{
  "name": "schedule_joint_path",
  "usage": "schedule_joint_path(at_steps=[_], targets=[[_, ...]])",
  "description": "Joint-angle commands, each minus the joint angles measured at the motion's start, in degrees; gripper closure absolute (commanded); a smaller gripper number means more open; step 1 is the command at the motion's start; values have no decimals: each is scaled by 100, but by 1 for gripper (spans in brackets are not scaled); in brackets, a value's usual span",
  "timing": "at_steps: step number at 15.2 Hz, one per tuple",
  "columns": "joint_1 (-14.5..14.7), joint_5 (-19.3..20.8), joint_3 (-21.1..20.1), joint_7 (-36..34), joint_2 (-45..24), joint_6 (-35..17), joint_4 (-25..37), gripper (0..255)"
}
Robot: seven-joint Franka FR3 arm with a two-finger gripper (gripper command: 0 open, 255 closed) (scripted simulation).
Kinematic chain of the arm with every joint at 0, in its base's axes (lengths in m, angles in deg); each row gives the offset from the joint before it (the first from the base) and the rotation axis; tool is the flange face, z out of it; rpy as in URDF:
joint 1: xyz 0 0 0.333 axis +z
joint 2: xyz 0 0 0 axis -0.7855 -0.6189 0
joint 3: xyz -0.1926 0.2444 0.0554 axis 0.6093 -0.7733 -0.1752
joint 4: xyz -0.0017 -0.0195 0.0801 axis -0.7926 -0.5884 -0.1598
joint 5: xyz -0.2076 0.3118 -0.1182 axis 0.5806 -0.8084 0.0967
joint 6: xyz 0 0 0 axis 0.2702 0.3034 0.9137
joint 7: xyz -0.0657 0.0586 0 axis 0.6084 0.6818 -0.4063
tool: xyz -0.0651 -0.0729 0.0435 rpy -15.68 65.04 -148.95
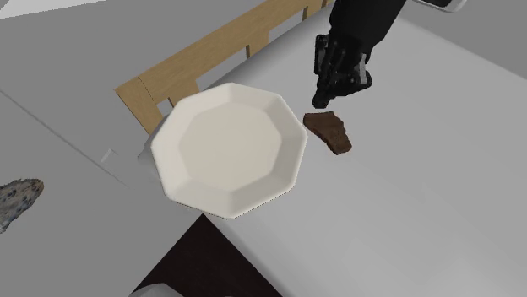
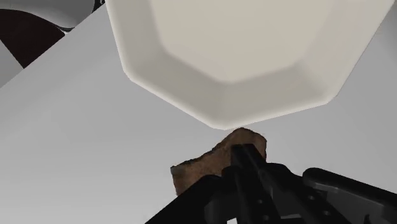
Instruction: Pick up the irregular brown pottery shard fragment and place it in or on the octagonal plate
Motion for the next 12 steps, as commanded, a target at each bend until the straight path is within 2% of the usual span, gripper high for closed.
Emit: schedule_joint_path(at_steps=[1,2,5,12], targets=[[0,0,0,0,0,0,0,255],[0,0,0,0,0,0,0,0],[-278,-196,10,-1594,-21,-739,-485,0],[-281,-249,-24,-1712,83,-1257,-1081,0]])
